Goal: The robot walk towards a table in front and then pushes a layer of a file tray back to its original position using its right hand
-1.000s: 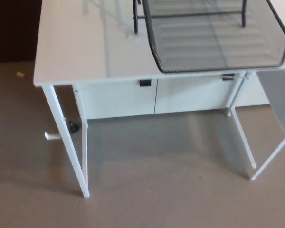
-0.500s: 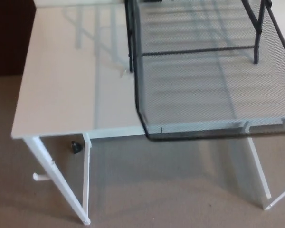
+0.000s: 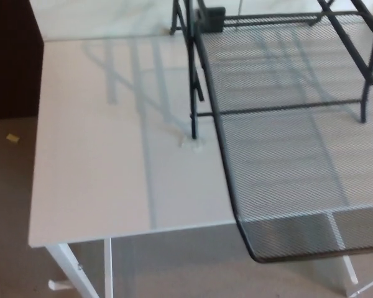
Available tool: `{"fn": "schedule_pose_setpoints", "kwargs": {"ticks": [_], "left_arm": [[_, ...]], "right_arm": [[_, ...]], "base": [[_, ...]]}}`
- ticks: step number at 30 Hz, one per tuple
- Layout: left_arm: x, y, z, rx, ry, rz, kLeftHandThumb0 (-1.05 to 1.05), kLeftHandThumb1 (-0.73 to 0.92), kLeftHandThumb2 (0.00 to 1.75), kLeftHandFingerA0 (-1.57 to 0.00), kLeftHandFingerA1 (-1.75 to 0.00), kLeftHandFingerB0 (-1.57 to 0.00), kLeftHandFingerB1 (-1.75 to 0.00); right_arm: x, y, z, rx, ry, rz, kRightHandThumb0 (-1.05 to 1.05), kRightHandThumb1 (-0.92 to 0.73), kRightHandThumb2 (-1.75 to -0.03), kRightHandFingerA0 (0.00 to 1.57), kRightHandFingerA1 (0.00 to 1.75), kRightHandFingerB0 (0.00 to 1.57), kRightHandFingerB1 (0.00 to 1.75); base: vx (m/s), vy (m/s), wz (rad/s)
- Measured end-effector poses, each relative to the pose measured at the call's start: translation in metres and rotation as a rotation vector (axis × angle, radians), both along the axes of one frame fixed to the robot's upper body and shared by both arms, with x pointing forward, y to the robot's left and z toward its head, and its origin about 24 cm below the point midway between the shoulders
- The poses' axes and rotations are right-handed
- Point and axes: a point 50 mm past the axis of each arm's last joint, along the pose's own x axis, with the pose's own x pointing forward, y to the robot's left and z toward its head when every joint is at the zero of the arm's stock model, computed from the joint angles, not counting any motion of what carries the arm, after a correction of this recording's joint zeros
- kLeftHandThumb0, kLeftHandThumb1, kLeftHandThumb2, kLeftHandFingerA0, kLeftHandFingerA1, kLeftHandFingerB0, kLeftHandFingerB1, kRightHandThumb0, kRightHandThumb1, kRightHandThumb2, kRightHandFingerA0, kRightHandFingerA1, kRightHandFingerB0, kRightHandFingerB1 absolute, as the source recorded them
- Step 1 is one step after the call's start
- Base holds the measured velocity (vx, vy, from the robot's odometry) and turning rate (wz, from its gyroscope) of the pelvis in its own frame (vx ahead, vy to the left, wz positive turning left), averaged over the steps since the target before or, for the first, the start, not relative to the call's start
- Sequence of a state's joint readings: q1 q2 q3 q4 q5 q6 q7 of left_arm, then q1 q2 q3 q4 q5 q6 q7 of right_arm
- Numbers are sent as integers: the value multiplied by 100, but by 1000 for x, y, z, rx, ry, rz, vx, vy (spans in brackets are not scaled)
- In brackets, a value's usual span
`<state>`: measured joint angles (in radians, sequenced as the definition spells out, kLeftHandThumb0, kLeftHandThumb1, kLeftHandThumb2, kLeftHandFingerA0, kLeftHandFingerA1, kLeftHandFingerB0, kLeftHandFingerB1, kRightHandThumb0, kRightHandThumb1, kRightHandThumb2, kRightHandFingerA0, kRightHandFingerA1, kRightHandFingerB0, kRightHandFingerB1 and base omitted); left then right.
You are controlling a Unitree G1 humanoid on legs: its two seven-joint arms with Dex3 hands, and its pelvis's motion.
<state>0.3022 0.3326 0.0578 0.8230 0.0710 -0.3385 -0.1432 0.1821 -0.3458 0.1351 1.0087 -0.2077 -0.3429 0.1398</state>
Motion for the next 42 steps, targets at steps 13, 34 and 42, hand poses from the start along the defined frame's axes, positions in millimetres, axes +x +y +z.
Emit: {"fn": "schedule_pose_setpoints", "kwargs": {"ticks": [13, 34, 42], "left_arm": [[1, -33, 7, -137, -71, -57, -25, 68, 60, -45, -39, -35, -35], [-29, -76, 10, -275, 8, -142, -29, 68, 61, -45, -39, -37, -35], [-30, -78, 10, -278, 10, -152, -27, 69, 61, -43, -38, -36, -35]], "right_arm": [[4, 11, 8, 21, -89, 44, -42, -65, -60, 59, 40, 45, 36], [-23, 60, 56, 162, -351, 206, -40, -62, -59, 67, 41, 53, 38], [-35, 75, 107, 261, -559, 182, -39, -63, -59, 65, 41, 53, 38]], "base": [[-24, -20, -1], [-12, 75, 2], [13, -49, 4]]}}
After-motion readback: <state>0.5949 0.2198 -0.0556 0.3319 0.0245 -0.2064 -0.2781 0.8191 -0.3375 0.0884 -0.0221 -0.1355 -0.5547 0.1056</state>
